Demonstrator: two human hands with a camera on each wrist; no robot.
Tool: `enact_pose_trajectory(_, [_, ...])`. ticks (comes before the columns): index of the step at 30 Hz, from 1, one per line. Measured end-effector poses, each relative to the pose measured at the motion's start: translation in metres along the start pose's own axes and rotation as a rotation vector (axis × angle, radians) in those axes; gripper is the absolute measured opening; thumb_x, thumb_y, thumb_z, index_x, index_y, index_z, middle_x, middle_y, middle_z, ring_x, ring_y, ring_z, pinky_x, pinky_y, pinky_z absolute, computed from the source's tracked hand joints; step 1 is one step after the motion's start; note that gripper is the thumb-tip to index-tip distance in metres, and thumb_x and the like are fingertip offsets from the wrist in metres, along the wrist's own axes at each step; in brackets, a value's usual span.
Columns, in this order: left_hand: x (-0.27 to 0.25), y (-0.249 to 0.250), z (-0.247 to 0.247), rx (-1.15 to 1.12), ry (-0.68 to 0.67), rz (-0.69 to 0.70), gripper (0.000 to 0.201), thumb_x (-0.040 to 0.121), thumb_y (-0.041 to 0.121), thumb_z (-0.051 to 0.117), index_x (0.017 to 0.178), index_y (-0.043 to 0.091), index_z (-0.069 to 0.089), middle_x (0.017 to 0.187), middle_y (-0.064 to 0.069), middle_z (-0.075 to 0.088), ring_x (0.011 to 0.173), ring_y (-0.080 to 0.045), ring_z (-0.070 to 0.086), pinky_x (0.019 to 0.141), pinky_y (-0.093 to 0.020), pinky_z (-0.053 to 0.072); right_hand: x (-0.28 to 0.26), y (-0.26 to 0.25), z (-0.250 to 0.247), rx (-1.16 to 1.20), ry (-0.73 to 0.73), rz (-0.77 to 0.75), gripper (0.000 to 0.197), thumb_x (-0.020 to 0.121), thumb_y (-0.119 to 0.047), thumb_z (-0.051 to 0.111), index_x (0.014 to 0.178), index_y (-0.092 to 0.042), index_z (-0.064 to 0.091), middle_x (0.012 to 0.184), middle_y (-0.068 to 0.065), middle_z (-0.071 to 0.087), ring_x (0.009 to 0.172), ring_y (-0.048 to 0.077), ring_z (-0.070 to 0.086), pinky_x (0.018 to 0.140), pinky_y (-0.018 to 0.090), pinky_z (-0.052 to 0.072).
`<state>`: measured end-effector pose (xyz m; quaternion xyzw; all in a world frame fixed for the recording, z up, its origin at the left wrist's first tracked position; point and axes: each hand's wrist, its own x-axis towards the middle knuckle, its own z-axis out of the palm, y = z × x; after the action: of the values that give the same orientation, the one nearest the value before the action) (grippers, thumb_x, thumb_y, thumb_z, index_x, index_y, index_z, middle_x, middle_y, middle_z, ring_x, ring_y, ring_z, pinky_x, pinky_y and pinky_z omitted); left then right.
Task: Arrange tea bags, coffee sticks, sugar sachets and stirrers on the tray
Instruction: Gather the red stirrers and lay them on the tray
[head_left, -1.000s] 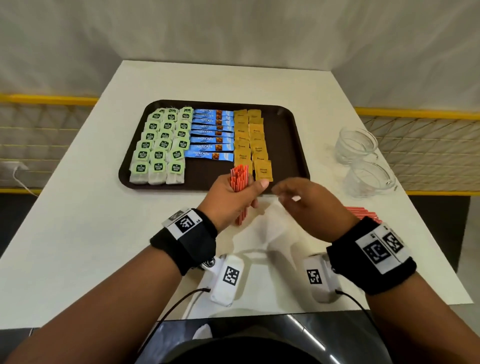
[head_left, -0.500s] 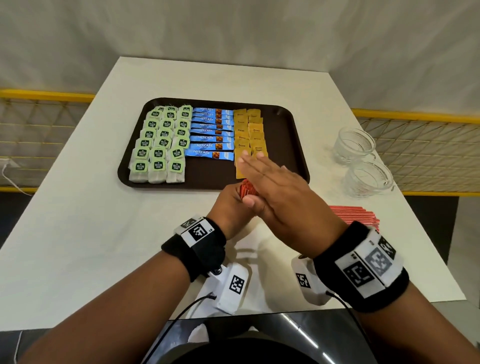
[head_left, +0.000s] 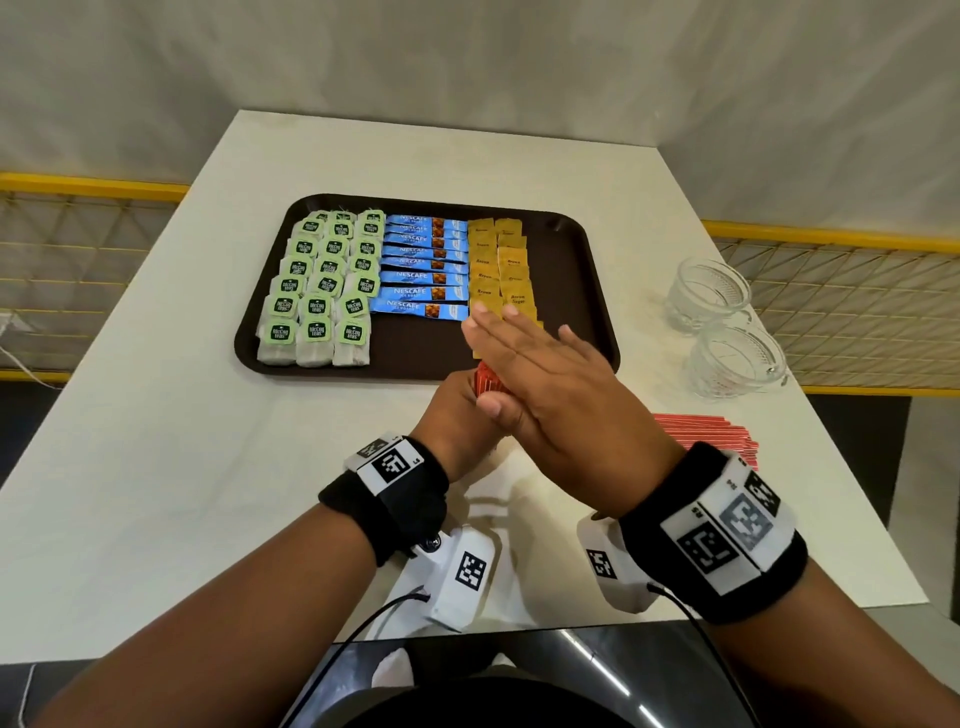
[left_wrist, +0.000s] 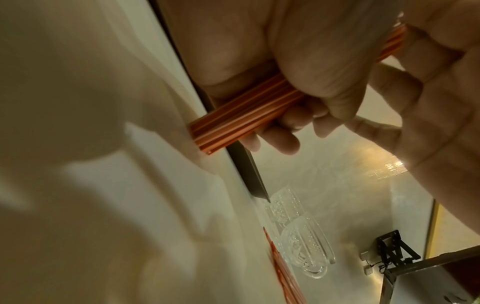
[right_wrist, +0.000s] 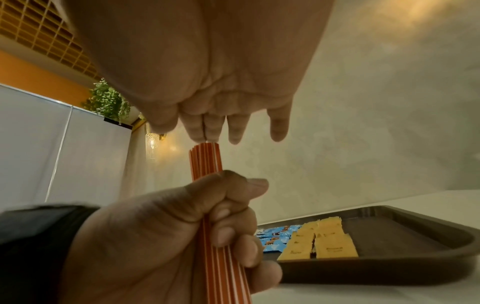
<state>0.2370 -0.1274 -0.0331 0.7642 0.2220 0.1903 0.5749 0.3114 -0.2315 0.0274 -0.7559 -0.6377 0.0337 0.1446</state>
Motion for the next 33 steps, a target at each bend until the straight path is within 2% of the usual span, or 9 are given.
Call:
enact_pose_trajectory(4, [0.000,-0.002,0.000,-0.001,0.008,-0.012,0.022,0.094,0.005,0.052,0.078,-0.008,0.061,0.059,0.001,0.053,0.052,-0.001,0.049,0.049,-0.008,0.037,0.001,0.000,0.003,0.007,-0.031,0.000,0.062,0.092,-0.054,0.019,0.149,-0.031,0.021,0.157,-0.014,0.018,0.147,0.006,0.010,0.116,0.041,0.016])
enact_pose_trajectory(7, [0.003,-0.001,0.001,0.016,-0.012,-0.067,0.023,0.093,0.012,0.055,0.071,0.015,0.058,0.059,0.008,0.052,0.048,0.005,0.047,0.049,-0.007,0.039,0.008,0.003,0.001,0.068,0.081,0.032,0.062,0.091,-0.054,0.039,0.146,-0.027,0.032,0.152,-0.009,0.034,0.142,0.011,0.029,0.111,0.034,0.028])
enact_pose_trajectory(11, [0.003,0.002,0.001,0.049,-0.003,-0.130,0.036,0.090,0.004,0.054,0.059,0.022,0.052,0.049,0.010,0.048,0.041,0.001,0.044,0.042,-0.010,0.035,0.018,0.006,-0.001,0.087,0.089,0.127,0.050,0.083,-0.058,0.057,0.121,-0.026,0.057,0.108,-0.003,0.051,0.096,0.014,0.053,0.082,0.028,0.047])
enact_pose_trajectory(14, [0.000,0.006,0.000,0.105,-0.010,-0.139,0.037,0.090,0.000,0.054,0.060,0.021,0.048,0.054,0.008,0.047,0.049,-0.003,0.045,0.042,-0.007,0.034,0.025,0.003,-0.002,0.036,0.013,0.119,0.036,0.086,-0.056,0.052,0.100,-0.023,0.057,0.092,-0.004,0.044,0.076,0.014,0.049,0.063,0.028,0.041])
enact_pose_trajectory(17, [0.001,0.011,0.001,0.226,-0.032,-0.072,0.024,0.092,0.000,0.052,0.075,0.016,0.047,0.064,0.010,0.042,0.059,-0.005,0.045,0.050,-0.005,0.037,0.031,-0.003,-0.003,0.011,-0.045,0.086,0.028,0.093,-0.044,0.048,0.095,-0.016,0.053,0.091,-0.001,0.042,0.075,0.019,0.049,0.064,0.033,0.044])
enact_pose_trajectory(20, [0.003,0.018,0.003,0.394,-0.046,-0.065,0.014,0.095,0.005,0.046,0.085,0.014,0.043,0.067,0.008,0.034,0.073,-0.012,0.039,0.052,-0.023,0.028,0.038,-0.005,-0.004,-0.029,-0.137,0.068,0.021,0.097,-0.034,0.043,0.098,-0.015,0.051,0.093,-0.002,0.038,0.081,0.021,0.049,0.068,0.031,0.040])
enact_pose_trajectory(26, [0.006,0.016,0.002,0.252,-0.069,-0.169,0.037,0.086,-0.002,0.052,0.056,0.019,0.048,0.053,0.008,0.052,0.050,-0.002,0.055,0.043,-0.006,0.037,0.044,-0.002,-0.012,-0.063,-0.185,0.003,0.018,0.098,-0.029,0.042,0.094,-0.013,0.049,0.096,0.002,0.048,0.081,0.018,0.045,0.074,0.034,0.042])
enact_pose_trajectory(29, [0.007,0.022,0.001,0.188,-0.100,-0.166,0.032,0.080,-0.001,0.057,0.054,0.018,0.055,0.042,0.011,0.058,0.054,-0.019,0.059,0.042,-0.015,0.041,0.045,0.000,-0.020,-0.035,-0.112,-0.044,0.017,0.096,-0.026,0.046,0.087,-0.013,0.049,0.092,0.004,0.051,0.080,0.020,0.048,0.070,0.032,0.038])
enact_pose_trajectory(33, [-0.001,0.026,-0.002,-0.036,-0.140,-0.158,0.024,0.082,0.016,0.067,0.060,0.015,0.059,0.049,-0.001,0.063,0.060,-0.029,0.061,0.061,-0.034,0.050,0.045,0.007,-0.033,0.055,0.021,-0.048,0.023,0.092,-0.022,0.053,0.073,-0.014,0.041,0.075,-0.003,0.042,0.067,0.015,0.038,0.057,0.020,0.026])
